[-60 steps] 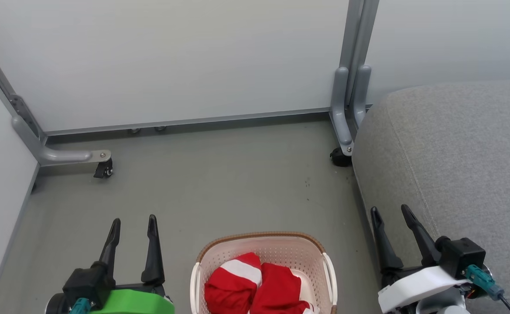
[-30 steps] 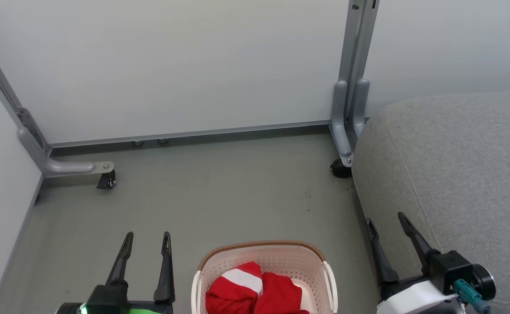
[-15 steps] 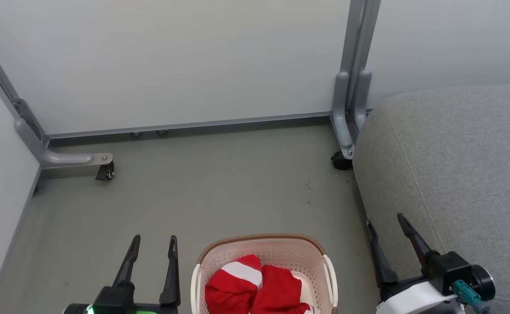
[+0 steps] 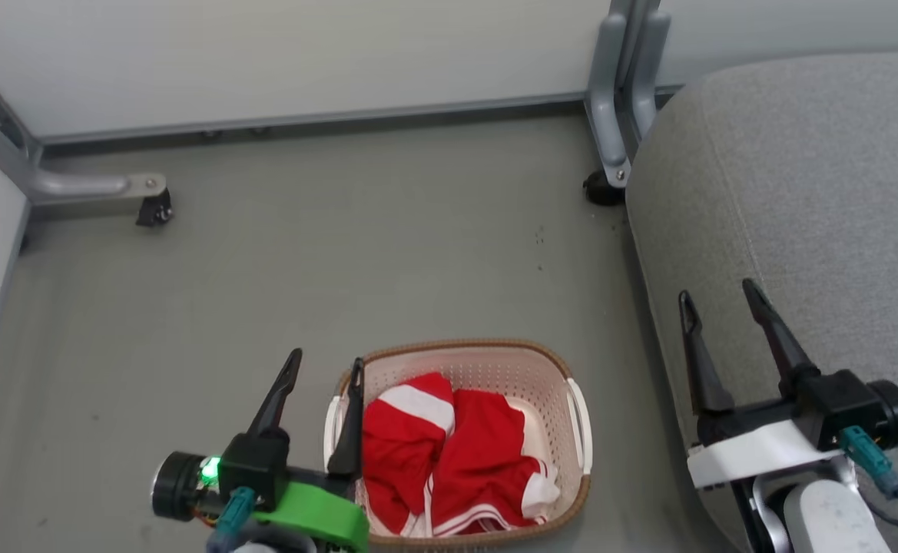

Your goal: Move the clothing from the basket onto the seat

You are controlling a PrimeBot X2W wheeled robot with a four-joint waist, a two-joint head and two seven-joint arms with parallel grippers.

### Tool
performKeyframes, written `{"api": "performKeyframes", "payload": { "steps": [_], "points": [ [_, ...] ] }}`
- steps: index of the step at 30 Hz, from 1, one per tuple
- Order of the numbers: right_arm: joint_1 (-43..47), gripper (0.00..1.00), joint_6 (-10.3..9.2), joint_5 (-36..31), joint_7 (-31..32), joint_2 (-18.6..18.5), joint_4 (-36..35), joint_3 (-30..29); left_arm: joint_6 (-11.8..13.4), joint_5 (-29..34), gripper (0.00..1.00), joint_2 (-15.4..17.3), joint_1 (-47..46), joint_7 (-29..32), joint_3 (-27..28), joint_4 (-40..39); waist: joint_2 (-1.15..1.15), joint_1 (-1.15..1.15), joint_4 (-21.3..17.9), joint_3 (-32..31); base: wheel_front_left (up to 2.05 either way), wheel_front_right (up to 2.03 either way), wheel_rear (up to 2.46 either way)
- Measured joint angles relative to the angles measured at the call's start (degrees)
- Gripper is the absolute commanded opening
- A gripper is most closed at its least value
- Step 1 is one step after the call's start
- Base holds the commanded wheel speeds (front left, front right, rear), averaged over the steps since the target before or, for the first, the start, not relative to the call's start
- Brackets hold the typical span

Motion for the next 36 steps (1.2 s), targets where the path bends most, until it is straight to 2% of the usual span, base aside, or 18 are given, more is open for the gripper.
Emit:
{"api": "performKeyframes", "payload": {
  "steps": [9,16,24,31,36],
  "points": [
    [-8.7,1.00,0.00,-0.1,0.0,-1.4,-2.8,-1.2,-3.1,3.4,1.00,0.0,-13.0,0.0,-8.8,12.4,0.00,0.00,-0.5,11.1,0.00,0.00,0.00],
    [-13.7,1.00,0.00,0.0,0.0,-2.2,-5.4,-1.8,-4.9,6.4,1.00,0.0,-25.8,0.0,-18.6,26.7,0.00,0.00,-1.3,20.3,0.00,0.00,0.00],
    [-17.8,1.00,0.01,-1.6,0.0,-3.3,-8.5,0.1,-5.2,6.4,1.00,-0.1,-39.2,0.0,-31.3,39.5,0.00,0.01,-2.7,30.3,0.00,0.00,0.00],
    [-21.1,1.00,0.01,-1.1,0.0,-1.4,-11.7,-0.2,-5.2,5.1,1.00,0.0,-47.7,0.5,-35.4,52.8,0.00,0.01,-4.5,38.2,0.00,0.00,0.00],
    [-23.0,1.00,0.01,-0.7,0.0,-0.6,-13.9,0.3,-5.2,4.6,1.00,0.0,-52.9,0.4,-38.8,57.4,0.00,0.01,-6.3,42.9,0.00,0.00,0.00]
  ]
}}
